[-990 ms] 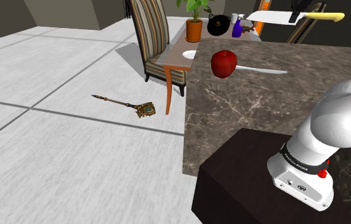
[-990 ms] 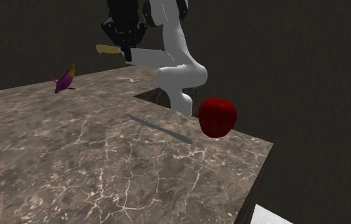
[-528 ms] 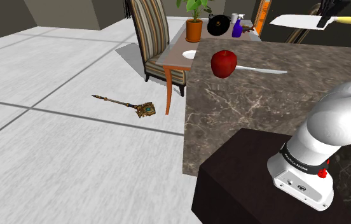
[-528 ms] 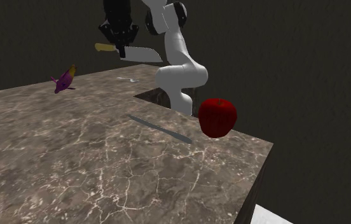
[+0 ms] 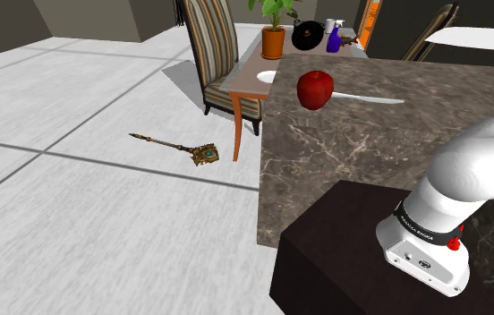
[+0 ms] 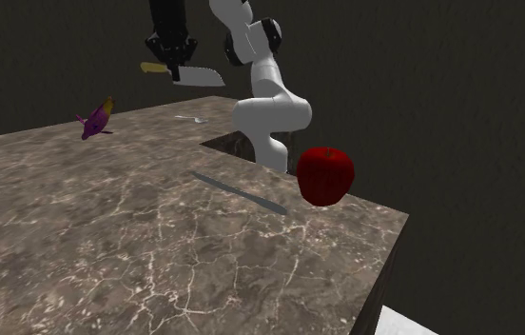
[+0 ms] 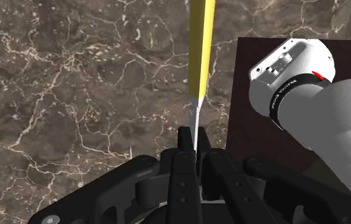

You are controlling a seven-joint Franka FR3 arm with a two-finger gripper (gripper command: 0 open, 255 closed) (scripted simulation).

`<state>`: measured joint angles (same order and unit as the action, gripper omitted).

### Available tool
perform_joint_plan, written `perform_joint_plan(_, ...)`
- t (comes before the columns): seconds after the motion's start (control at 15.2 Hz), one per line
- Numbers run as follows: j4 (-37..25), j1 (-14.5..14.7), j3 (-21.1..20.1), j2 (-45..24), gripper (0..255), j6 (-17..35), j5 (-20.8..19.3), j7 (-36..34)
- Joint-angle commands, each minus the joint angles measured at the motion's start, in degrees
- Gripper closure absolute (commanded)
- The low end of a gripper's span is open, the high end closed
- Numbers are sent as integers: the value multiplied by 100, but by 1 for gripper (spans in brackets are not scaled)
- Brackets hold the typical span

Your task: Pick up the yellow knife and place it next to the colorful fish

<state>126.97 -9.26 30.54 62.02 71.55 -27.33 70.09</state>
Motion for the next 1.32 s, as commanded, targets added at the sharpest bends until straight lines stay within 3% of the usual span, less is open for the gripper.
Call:
perform_joint_plan(0.0,-74,-127,54,208,255,-240,-153,237)
perform_joint_plan(0.66,-550,-621,489,1040,255,-1165,-1127,1548)
perform_joint_plan(1.25,-1451,-794,944,1380,255,-1796,-2203,2960)
